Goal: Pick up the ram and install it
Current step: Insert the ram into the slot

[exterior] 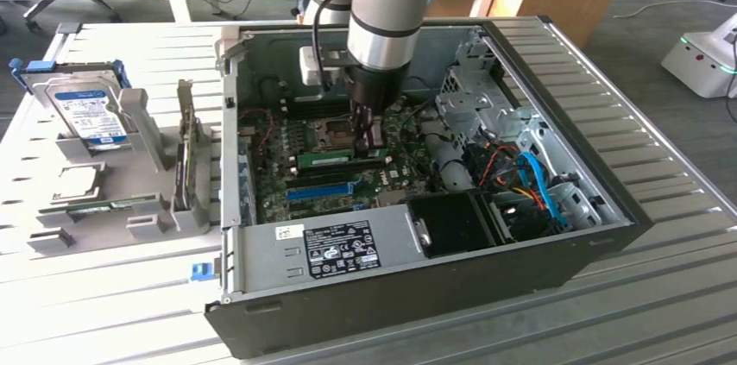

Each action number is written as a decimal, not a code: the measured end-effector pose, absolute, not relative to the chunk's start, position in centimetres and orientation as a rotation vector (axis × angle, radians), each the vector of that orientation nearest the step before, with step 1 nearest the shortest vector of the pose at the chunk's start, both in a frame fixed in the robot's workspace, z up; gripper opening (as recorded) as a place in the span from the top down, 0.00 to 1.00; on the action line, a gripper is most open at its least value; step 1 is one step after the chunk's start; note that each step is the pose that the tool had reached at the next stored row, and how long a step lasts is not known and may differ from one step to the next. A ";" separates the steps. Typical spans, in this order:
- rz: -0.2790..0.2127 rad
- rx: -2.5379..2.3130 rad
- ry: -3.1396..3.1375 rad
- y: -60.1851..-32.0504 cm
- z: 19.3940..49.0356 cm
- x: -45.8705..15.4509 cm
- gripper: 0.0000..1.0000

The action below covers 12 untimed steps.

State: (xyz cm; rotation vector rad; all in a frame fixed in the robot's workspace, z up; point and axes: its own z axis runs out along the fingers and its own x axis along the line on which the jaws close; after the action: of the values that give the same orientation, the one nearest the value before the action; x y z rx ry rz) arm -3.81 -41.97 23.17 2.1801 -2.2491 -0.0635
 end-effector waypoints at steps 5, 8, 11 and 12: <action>-0.064 2.180 -2.249 -41.9 23.1 -3.8 0.88; -0.064 2.180 -2.249 -41.9 23.1 -3.8 0.88; -0.064 2.180 -2.249 -41.9 23.1 -3.8 0.88; -0.064 2.180 -2.249 -41.8 23.1 -3.8 0.88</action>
State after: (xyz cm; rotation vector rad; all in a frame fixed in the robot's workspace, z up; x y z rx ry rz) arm -3.82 -41.85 23.09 2.1802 -2.2493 -0.0635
